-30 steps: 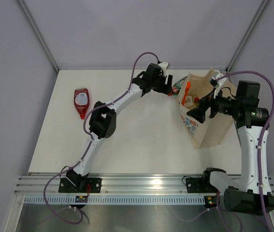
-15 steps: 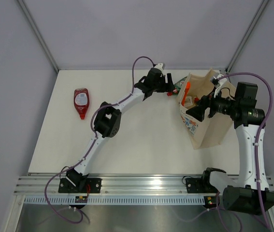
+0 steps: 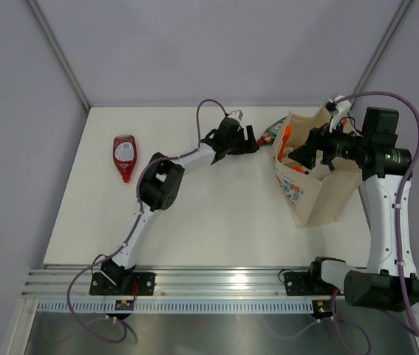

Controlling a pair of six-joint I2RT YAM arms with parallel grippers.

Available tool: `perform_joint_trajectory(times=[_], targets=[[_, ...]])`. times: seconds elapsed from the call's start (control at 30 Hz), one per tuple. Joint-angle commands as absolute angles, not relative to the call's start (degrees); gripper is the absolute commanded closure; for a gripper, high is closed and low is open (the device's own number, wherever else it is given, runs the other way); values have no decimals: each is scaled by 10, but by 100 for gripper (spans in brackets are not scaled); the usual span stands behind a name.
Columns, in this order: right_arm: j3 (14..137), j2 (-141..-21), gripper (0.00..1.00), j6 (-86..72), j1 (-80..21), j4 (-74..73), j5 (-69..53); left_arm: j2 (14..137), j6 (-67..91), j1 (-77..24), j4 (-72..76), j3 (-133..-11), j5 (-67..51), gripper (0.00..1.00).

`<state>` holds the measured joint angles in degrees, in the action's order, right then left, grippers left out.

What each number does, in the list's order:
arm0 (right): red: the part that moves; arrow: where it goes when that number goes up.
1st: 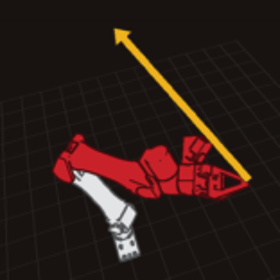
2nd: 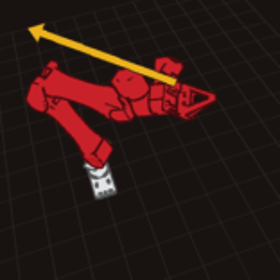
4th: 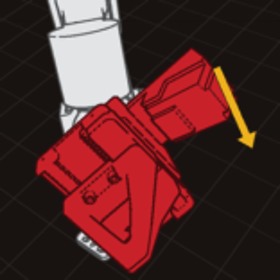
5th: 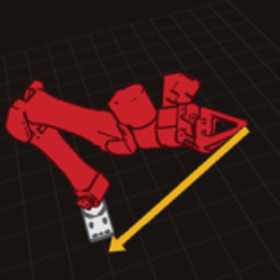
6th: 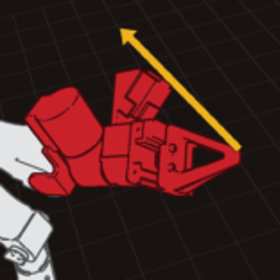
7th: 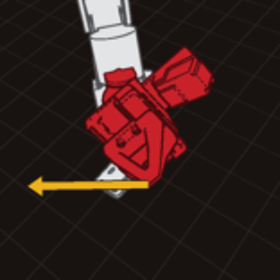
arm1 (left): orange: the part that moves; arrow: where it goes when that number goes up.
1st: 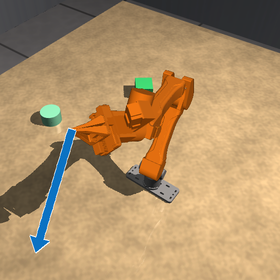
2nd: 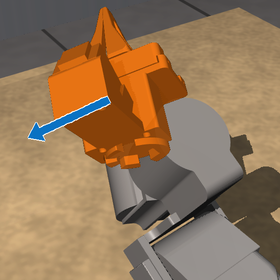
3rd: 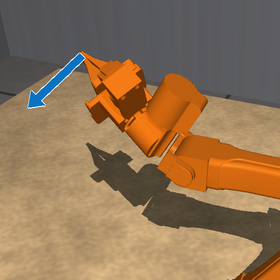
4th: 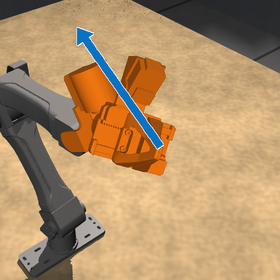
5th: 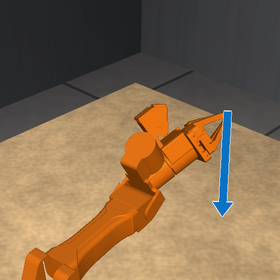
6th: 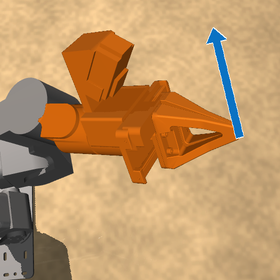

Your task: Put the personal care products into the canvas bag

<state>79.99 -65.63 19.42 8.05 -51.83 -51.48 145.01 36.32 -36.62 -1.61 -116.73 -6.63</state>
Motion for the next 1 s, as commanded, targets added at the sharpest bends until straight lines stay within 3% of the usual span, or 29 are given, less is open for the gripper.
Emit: perform_joint_trajectory(times=[0.0, 0.23, 0.27, 0.33, 0.57, 0.97], targets=[[928, -731, 18, 207, 37, -552, -402, 1301, 348, -328, 82, -1069, -53, 19], [1121, -924, 15, 118, -122, -545, -184, 1035, 255, -300, 9, -824, -30, 1], [1148, -955, 15, 100, -131, -548, -176, 1009, 245, -300, 4, -797, -26, 1], [1222, -1046, 1, 46, -156, -558, -144, 959, 223, -300, 1, -742, -13, 1], [1376, -1272, 1, -106, -208, -497, 102, 767, 202, -300, -75, -568, 31, 1], [1422, -1431, 0, -217, -208, -474, 317, 549, 237, -300, -133, -425, 61, 1]])
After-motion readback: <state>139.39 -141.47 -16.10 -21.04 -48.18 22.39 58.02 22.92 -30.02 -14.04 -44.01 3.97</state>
